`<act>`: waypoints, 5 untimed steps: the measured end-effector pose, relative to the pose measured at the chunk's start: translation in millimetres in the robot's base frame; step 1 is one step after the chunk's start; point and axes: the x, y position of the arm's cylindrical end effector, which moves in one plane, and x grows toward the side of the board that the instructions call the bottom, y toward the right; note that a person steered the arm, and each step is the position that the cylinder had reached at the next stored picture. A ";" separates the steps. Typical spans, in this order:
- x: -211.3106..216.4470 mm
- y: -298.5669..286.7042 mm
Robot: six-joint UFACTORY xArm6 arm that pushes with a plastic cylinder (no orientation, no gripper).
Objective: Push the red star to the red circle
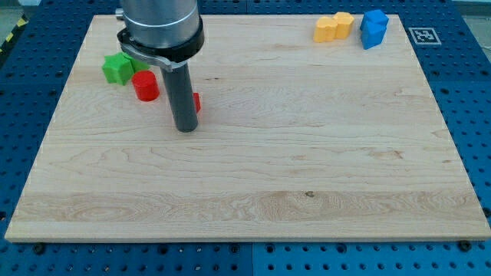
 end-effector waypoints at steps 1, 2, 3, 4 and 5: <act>-4.8 -15.1; -12.8 -18.0; 5.4 34.2; 2.2 105.1; -34.7 117.9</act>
